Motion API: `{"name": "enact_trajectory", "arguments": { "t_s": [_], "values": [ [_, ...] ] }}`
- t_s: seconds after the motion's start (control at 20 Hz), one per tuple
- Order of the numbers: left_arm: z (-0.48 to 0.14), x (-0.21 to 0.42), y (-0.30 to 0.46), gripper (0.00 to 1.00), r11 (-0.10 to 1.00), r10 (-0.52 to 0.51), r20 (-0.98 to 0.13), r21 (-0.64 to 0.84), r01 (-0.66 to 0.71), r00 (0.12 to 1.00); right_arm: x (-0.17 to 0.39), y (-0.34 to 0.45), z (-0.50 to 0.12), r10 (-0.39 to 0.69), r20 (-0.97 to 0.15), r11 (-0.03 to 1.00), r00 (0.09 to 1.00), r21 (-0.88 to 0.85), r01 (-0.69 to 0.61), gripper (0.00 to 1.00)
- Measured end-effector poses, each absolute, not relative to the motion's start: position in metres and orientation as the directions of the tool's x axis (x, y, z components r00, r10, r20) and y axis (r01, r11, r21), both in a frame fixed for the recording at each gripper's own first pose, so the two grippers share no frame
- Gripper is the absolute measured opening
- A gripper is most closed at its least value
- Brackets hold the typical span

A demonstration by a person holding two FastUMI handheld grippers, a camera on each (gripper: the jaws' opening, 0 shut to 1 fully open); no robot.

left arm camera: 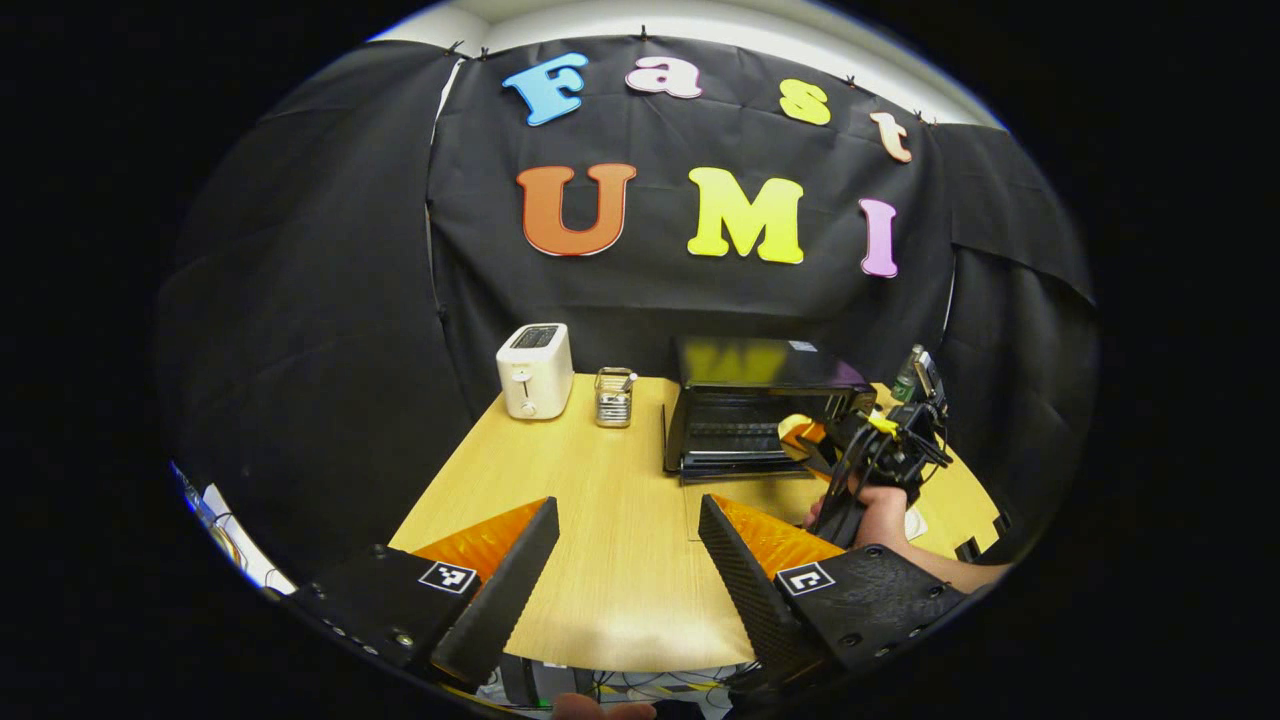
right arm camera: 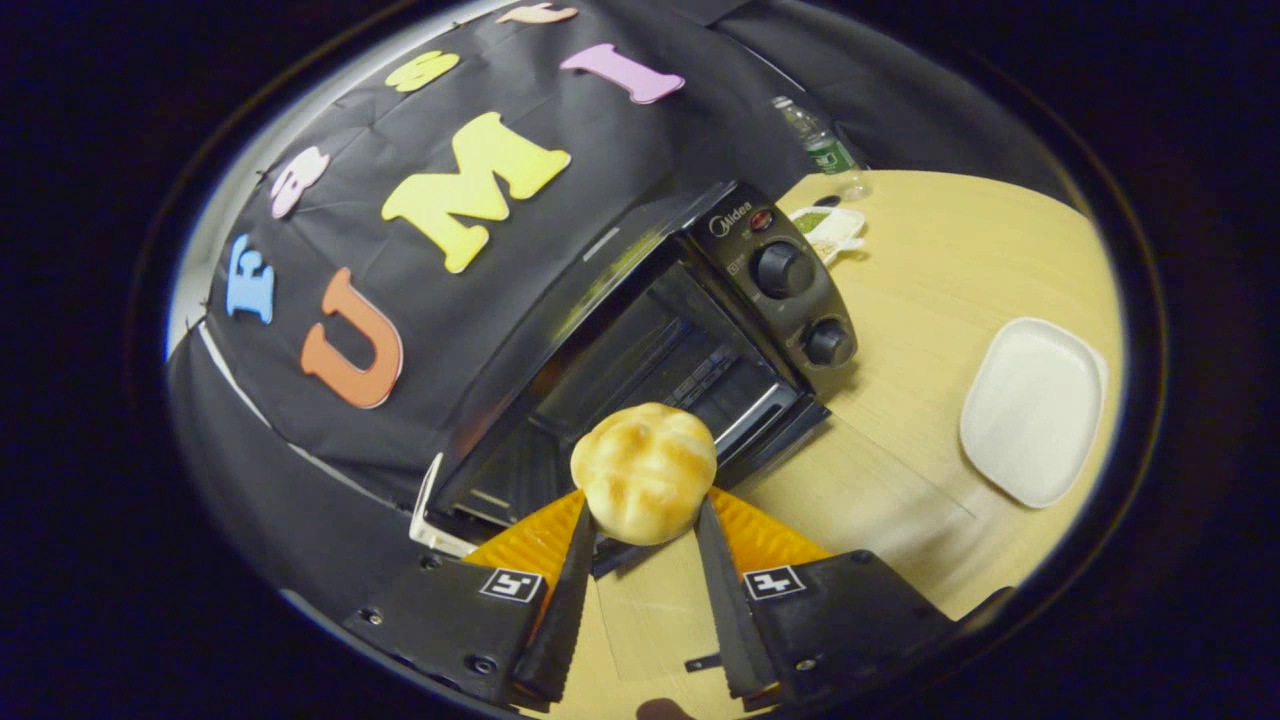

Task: Open the electric oven with the left hand, put the food in, and close the electric oven.

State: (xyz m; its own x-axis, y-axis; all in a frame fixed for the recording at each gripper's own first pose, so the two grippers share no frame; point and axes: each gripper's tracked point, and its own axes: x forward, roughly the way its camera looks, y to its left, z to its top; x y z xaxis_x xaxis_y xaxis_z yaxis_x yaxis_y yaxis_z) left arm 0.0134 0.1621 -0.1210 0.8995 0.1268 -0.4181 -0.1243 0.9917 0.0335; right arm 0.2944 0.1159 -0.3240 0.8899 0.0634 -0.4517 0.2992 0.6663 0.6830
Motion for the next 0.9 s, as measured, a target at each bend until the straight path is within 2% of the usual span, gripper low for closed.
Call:
{"name": "enact_trajectory", "arguments": {
  "t_s": [0.25, 0.55, 0.75, 0.9],
  "values": [
    [-0.128, 0.016, 0.181, 0.93, 0.989, 0.147, -0.446, 0.039, -0.145, 0.883, 0.346, 0.114, -0.334, -0.013, -0.444, 0.677, 0.896, 0.656, 0.335, 0.58],
    [-0.135, 0.018, 0.19, 0.93, 0.988, 0.148, -0.47, 0.037, -0.149, 0.87, 0.375, 0.112, -0.356, -0.072, -0.461, 0.678, 0.884, 0.627, 0.383, 0.58],
    [-0.132, 0.016, 0.192, 0.93, 0.986, 0.155, -0.47, 0.023, -0.163, 0.869, 0.379, 0.114, -0.356, -0.092, -0.445, 0.701, 0.891, 0.606, 0.376, 0.67],
    [-0.129, 0.016, 0.191, 0.93, 0.985, 0.154, -0.46, 0.006, -0.17, 0.875, 0.373, 0.12, -0.351, -0.085, -0.449, 0.743, 0.89, 0.567, 0.357, 0.82]
  ]
}}
